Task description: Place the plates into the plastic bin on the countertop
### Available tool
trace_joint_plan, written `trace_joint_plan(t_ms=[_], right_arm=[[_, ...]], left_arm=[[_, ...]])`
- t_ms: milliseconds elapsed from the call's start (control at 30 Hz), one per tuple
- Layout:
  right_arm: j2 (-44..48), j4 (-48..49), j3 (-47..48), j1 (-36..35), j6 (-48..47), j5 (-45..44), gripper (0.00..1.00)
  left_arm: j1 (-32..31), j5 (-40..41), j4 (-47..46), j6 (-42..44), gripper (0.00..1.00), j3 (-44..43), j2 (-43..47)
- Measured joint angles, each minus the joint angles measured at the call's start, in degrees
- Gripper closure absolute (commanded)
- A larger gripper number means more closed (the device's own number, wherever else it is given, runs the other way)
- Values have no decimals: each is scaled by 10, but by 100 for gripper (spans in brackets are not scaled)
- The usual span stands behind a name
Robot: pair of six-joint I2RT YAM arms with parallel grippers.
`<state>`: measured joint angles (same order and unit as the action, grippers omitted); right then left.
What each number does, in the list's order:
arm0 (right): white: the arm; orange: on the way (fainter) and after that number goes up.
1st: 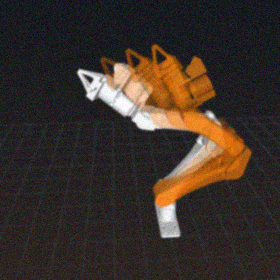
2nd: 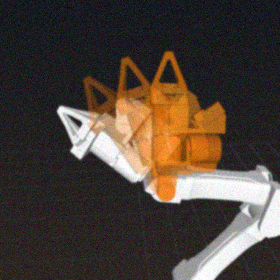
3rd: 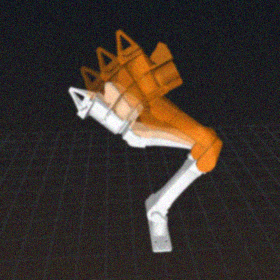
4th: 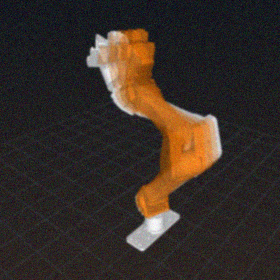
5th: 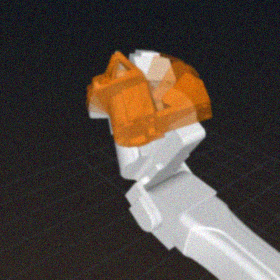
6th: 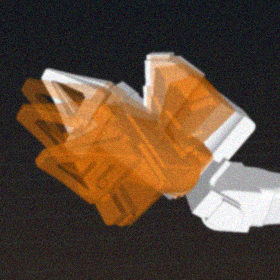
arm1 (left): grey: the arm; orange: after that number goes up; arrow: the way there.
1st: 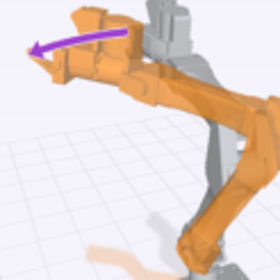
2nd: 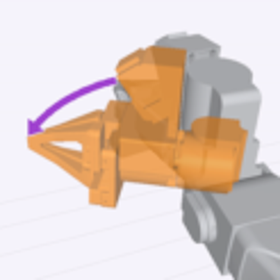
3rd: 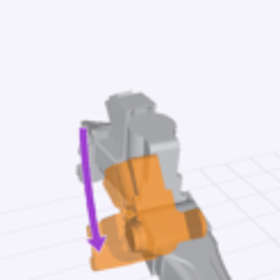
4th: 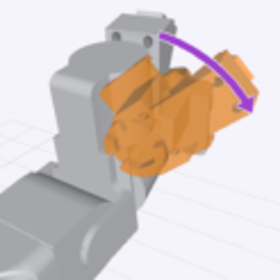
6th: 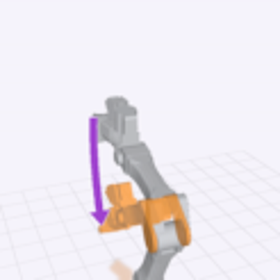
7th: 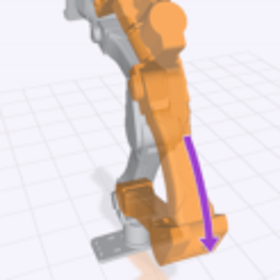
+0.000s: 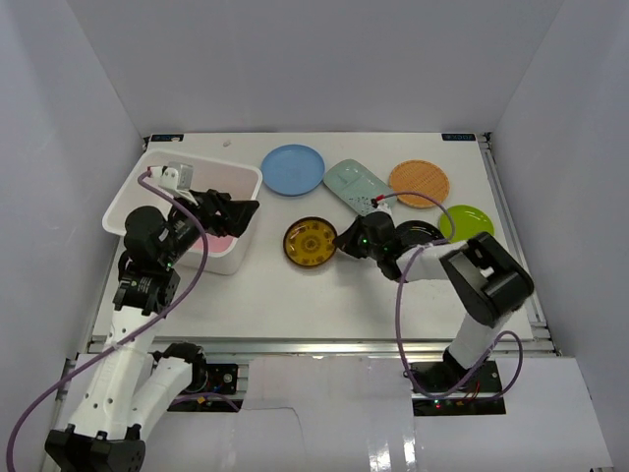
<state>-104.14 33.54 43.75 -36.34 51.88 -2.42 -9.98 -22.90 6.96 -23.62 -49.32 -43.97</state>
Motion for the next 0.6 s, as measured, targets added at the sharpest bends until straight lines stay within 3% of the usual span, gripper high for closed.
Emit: trace_joint_plan(t_ms=[133,267,433,600], right_arm=[[159,-54,-60,5,-46,-19,92],[246,-82,-6,-12,-98,-28,92],[202,-91,165,-70,-149,-40,92],[59,-125,374,-116,-187,-54,92]], left_arm=[[-25,-8,0,7,2,0,22],[-37,-18,-12,-1,2,-10,34],[-44,-20,-23,-13,2,-49,38],[-49,-15,-32,-24,2,-75,57]])
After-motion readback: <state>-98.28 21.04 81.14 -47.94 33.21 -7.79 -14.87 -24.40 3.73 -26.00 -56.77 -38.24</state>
